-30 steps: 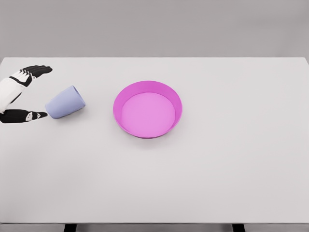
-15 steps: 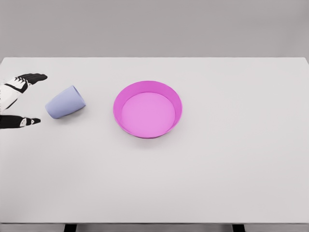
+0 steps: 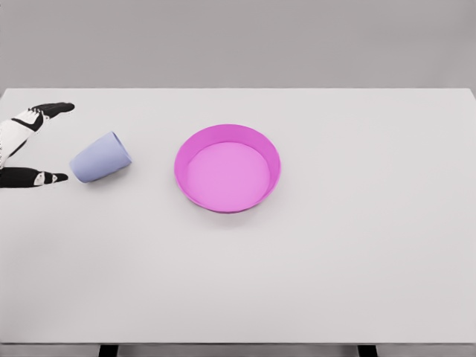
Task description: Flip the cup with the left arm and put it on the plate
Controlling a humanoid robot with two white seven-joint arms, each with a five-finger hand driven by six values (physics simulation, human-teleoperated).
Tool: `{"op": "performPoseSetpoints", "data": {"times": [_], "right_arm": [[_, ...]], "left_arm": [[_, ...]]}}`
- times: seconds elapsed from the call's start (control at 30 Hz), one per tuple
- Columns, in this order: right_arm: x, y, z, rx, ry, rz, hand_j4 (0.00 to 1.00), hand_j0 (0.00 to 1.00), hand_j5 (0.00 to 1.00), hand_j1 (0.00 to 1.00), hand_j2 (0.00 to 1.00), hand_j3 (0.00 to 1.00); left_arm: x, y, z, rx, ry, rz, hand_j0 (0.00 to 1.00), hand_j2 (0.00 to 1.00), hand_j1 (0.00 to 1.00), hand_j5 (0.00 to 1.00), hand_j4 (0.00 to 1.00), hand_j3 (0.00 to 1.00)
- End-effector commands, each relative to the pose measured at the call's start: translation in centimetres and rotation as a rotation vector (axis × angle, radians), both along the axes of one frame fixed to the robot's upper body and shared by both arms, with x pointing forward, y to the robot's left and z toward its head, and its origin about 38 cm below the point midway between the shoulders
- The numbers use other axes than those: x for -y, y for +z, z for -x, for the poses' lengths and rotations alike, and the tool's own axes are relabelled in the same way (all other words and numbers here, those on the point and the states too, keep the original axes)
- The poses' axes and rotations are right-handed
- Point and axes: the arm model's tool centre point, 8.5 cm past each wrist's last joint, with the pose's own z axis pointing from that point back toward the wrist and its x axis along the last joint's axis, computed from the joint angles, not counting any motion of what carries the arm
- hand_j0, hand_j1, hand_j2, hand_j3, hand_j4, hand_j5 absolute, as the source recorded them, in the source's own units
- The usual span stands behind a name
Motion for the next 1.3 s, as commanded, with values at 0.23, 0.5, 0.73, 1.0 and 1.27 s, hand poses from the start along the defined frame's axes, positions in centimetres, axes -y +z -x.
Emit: {"op": "performPoseSetpoints", "data": {"times": [0.23,0.5,0.73,1.0,1.27], "right_arm": [[0.0,0.0,0.0,0.0,0.0,0.0,1.0,1.0,1.0,1.0,1.0,1.0],[0.0,0.0,0.0,0.0,0.0,0.0,1.0,1.0,1.0,1.0,1.0,1.0],[0.0,0.0,0.0,0.0,0.0,0.0,1.0,1.0,1.0,1.0,1.0,1.0],[0.0,0.0,0.0,-0.001,0.0,0.0,1.0,1.0,1.0,1.0,1.0,1.0],[0.0,0.0,0.0,-0.001,0.0,0.0,1.0,1.0,1.0,1.0,1.0,1.0]], "left_arm": [[1.9,-5.5,-1.9,-0.179,-0.057,-0.057,1.0,1.0,1.0,1.0,1.0,1.0],[0.6,-3.1,-2.2,-0.14,-0.027,0.02,1.0,1.0,1.0,1.0,1.0,1.0],[2.0,-2.4,-2.4,-0.165,-0.007,0.036,1.0,1.0,1.0,1.0,1.0,1.0],[-0.3,-4.2,-3.5,-0.325,0.241,-0.01,1.0,1.0,1.0,1.0,1.0,1.0],[-0.2,-4.2,-3.6,-0.432,0.249,-0.073,1.0,1.0,1.0,1.0,1.0,1.0]]}}
